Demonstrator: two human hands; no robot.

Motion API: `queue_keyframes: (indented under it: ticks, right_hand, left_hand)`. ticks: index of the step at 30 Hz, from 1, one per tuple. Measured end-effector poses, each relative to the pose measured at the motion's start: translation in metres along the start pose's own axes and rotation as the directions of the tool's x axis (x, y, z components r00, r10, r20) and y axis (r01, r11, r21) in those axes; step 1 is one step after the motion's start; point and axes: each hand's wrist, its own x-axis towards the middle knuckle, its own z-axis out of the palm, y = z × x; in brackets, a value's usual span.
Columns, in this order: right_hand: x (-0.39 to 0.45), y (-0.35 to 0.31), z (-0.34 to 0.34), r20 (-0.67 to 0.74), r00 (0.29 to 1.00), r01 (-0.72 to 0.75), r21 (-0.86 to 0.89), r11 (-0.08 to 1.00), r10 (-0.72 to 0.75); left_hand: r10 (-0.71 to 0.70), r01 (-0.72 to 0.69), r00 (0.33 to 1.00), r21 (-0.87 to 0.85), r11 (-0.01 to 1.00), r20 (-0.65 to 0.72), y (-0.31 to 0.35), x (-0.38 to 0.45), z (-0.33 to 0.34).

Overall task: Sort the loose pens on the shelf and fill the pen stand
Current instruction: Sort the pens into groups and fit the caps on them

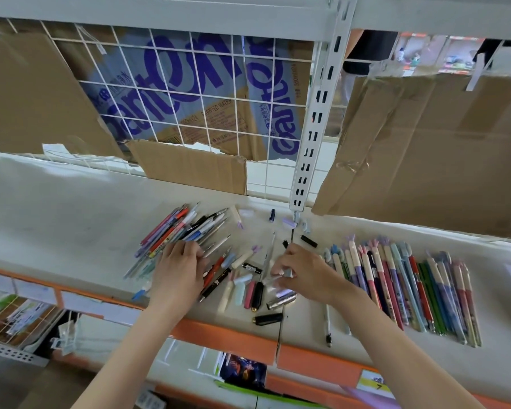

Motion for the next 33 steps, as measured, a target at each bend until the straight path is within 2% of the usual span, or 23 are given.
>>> queue_keyframes:
  ticks: [3, 6, 9, 11, 13, 18, 25, 29, 33]
  right_hand:
    - [0.005, -0.004, -0.006, 0.079, 0.997, 0.008, -0.037, 0.999, -0.005]
    - [0.007, -0.004, -0.009, 0.123, 0.992, 0.044, -0.090, 0.995, -0.032]
    - [0.005, -0.004, -0.006, -0.029, 0.997, 0.080, 0.076, 0.994, -0.078]
    - [0.003, -0.005, -0.007, -0.170, 0.984, 0.086, 0.216, 0.973, -0.049]
    - [0.003, -0.005, -0.010, -0.246, 0.969, 0.082, 0.260, 0.962, -0.016]
    - [0.002, -0.002, -0.013, -0.263, 0.965, 0.075, 0.292, 0.953, 0.005]
    - [0.000, -0.015, -0.012, -0.257, 0.963, 0.146, 0.271, 0.952, -0.074]
    - [-0.001, -0.022, -0.011, -0.310, 0.950, 0.146, 0.345, 0.927, -0.034]
    - [-0.007, -0.024, -0.011, -0.298, 0.954, 0.159, 0.399, 0.903, -0.036]
  left_hand:
    - [0.087, -0.095, 0.995, -0.158, 0.983, -0.057, 0.009, -0.003, -0.006]
    - [0.077, -0.078, 0.997, -0.312, 0.947, -0.016, 0.016, -0.007, -0.007]
    - [0.095, -0.084, 0.995, -0.328, 0.941, 0.017, 0.018, -0.014, -0.002]
    - [0.094, -0.079, 0.995, -0.326, 0.942, 0.028, 0.017, -0.016, -0.001]
    - [0.090, -0.069, 0.995, -0.344, 0.936, 0.046, 0.016, -0.015, -0.002]
    - [0.113, -0.089, 0.992, -0.345, 0.934, 0.052, 0.021, -0.012, -0.008]
    - [0.140, -0.106, 0.988, -0.382, 0.918, 0.064, 0.026, -0.013, -0.006]
    - [0.057, 0.026, 0.989, -0.544, 0.839, 0.136, 0.038, -0.015, -0.007]
    - [-0.028, 0.247, 0.947, -0.669, 0.701, 0.320, 0.048, -0.021, -0.009]
